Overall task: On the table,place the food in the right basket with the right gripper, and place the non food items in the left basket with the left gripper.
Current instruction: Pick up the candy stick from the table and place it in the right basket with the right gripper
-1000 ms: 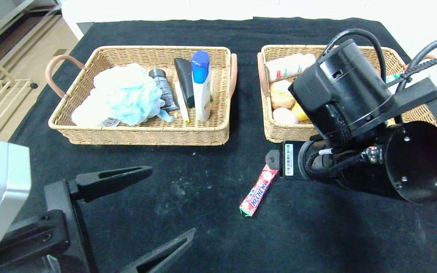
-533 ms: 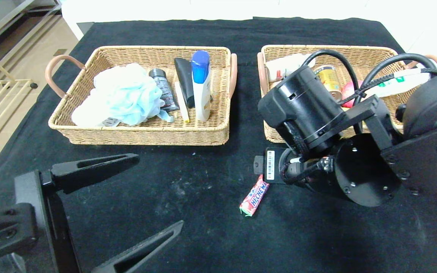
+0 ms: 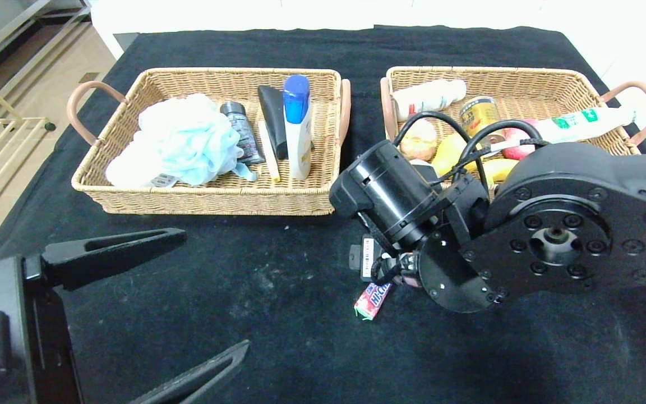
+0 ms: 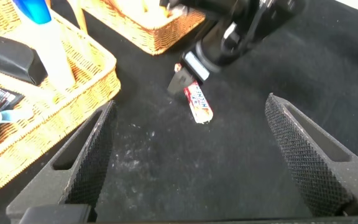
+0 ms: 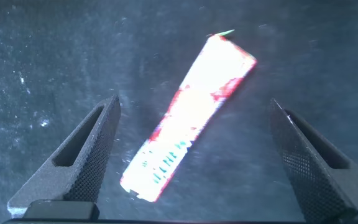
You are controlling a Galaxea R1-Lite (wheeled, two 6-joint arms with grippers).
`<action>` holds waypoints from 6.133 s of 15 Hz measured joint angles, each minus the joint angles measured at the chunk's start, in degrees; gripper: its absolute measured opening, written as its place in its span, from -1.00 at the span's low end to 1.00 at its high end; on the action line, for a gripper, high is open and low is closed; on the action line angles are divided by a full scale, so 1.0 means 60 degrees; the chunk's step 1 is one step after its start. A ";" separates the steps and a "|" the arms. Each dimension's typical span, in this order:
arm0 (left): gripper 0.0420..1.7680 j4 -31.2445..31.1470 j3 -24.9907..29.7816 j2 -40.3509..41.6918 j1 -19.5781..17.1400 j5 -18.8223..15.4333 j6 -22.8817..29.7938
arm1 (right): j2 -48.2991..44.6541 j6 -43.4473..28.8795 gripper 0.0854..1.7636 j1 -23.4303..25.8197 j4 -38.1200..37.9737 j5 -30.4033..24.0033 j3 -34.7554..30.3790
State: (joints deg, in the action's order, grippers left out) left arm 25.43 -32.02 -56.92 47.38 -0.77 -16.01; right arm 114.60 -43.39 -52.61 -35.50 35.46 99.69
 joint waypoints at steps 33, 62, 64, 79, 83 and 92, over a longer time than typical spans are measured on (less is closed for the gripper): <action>0.94 -0.0035 0.0073 0.0061 0.0335 0.0022 -0.0091 | 0.0254 -0.0477 -0.71 -0.0207 -0.1457 0.0195 0.0496; 0.94 -0.0035 0.0041 0.0047 0.0335 0.0010 -0.0083 | -0.0711 0.6305 -0.71 0.2871 0.3667 -0.0071 0.2032; 0.94 -0.0030 0.0041 0.0047 0.0335 0.0014 -0.0083 | -0.0510 0.6510 -0.71 0.2944 0.4171 -0.0067 0.2032; 0.94 -0.0030 0.0022 0.0112 0.0333 0.0024 -0.0075 | 0.0152 0.6841 -0.37 0.3064 0.5104 -0.0041 0.2030; 0.94 -0.0030 0.0028 0.0110 0.0333 0.0028 -0.0073 | 0.0167 0.6815 0.15 0.3060 0.5100 -0.0041 0.2018; 0.94 -0.0018 0.0077 0.0083 0.0333 0.0024 -0.0073 | 0.0006 0.6782 0.68 0.2968 0.5049 -0.0037 0.1898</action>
State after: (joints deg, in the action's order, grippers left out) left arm 25.32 -31.56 -56.42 49.38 -0.62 -16.45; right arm 114.64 -2.69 -34.80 -5.21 35.24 111.08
